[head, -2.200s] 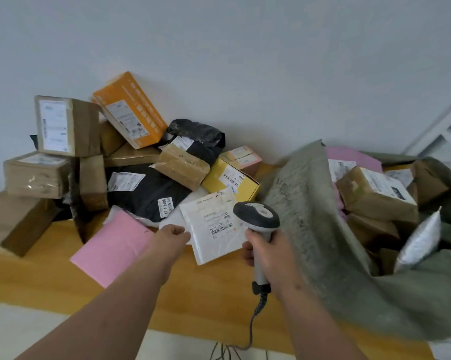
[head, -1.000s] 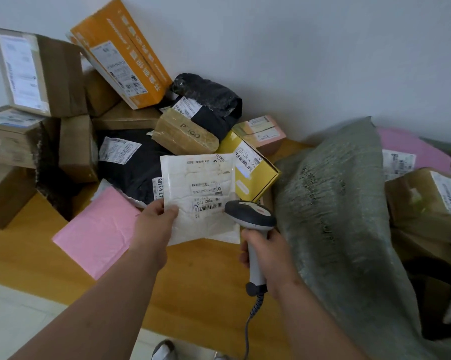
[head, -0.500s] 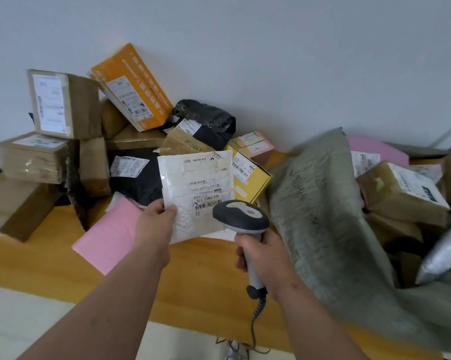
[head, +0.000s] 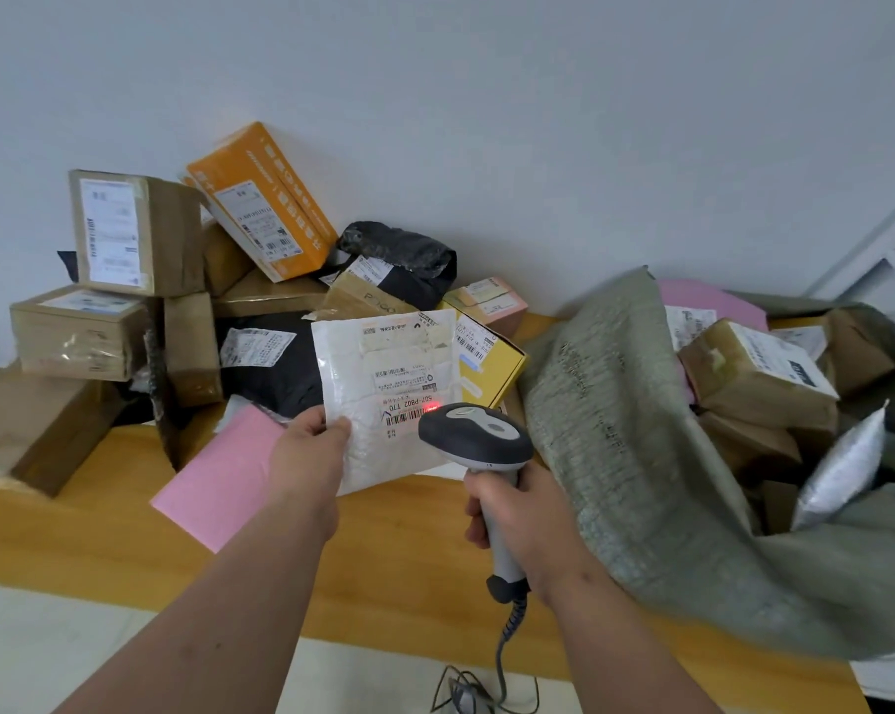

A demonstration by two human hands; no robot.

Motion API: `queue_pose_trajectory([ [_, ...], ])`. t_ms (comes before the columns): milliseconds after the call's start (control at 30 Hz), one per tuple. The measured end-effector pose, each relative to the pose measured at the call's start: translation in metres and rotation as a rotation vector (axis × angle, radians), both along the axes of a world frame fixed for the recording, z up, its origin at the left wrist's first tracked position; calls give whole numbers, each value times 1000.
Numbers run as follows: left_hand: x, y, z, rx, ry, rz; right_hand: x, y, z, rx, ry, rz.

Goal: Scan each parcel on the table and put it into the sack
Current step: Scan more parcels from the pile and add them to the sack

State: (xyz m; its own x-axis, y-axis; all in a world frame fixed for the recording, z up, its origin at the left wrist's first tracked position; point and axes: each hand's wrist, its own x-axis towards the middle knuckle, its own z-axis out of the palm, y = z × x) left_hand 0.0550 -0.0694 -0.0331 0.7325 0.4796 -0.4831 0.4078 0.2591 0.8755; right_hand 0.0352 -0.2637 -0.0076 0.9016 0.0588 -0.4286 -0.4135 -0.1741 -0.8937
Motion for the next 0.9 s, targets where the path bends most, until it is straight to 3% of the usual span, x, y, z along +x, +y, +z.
queue_pose_trajectory([
  [900, 8, -12, 28, -4, -28, -27, -7, -10, 21, -14, -75, -76],
])
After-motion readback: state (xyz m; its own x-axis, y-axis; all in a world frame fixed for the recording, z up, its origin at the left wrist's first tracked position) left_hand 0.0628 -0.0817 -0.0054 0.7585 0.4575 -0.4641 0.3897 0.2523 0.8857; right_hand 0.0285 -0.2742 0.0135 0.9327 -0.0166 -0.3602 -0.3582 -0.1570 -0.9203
